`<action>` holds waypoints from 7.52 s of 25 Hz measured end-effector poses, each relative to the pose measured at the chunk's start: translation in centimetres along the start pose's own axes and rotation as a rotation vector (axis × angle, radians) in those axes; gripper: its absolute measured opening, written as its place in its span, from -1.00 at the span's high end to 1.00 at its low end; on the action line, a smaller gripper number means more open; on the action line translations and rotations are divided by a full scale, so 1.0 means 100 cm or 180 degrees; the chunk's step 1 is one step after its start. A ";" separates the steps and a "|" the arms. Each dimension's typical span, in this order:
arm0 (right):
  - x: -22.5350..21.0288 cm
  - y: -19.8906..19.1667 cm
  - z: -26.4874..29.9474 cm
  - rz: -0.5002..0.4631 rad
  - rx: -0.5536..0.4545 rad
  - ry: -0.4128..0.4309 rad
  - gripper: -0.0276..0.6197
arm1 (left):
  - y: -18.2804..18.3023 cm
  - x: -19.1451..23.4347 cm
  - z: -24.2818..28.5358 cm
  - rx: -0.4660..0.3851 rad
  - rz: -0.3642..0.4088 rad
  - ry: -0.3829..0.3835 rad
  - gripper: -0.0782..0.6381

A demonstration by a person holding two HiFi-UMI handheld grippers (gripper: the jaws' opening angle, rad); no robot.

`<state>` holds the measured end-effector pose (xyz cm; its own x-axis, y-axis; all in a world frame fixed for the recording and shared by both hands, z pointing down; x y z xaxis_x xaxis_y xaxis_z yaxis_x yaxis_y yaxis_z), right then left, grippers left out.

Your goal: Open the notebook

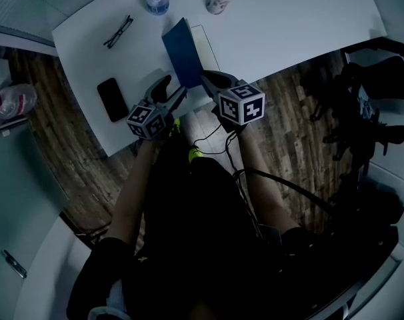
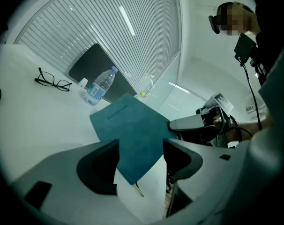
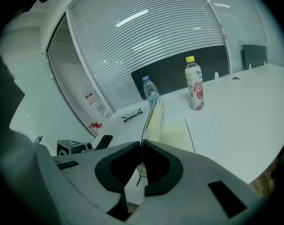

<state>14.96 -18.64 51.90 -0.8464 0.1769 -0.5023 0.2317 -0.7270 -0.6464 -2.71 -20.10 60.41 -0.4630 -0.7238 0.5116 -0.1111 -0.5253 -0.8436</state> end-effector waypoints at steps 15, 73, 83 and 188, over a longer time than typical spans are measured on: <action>0.035 -0.002 0.012 -0.0181 0.0102 0.0137 0.78 | 0.006 0.008 -0.019 -0.0067 -0.0102 -0.0083 -0.03; 0.106 -0.067 0.130 -0.1009 0.1344 0.0682 0.78 | -0.034 -0.013 -0.118 -0.0069 -0.0447 0.0280 -0.01; 0.105 -0.077 0.143 -0.1029 0.1542 0.0718 0.78 | -0.036 -0.011 -0.125 -0.0110 -0.0430 0.0282 0.02; 0.139 -0.106 -0.150 -0.0975 -0.0584 0.1126 0.82 | 0.032 -0.239 -0.159 -0.0461 0.0941 0.0127 0.73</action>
<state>7.98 1.47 43.14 -0.6816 0.6012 -0.4172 0.1054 -0.4835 -0.8690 -5.99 2.65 42.85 -0.5277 -0.8157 0.2368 -0.0894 -0.2239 -0.9705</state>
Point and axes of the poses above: the fingertips, and each gripper's own axes: z forward along the fingers, x to its left, y out of its top, the point moved 8 cm from there along -z, backward along the fingers, and after that the axes turned 8 degrees about z, right-handed, at the moved point
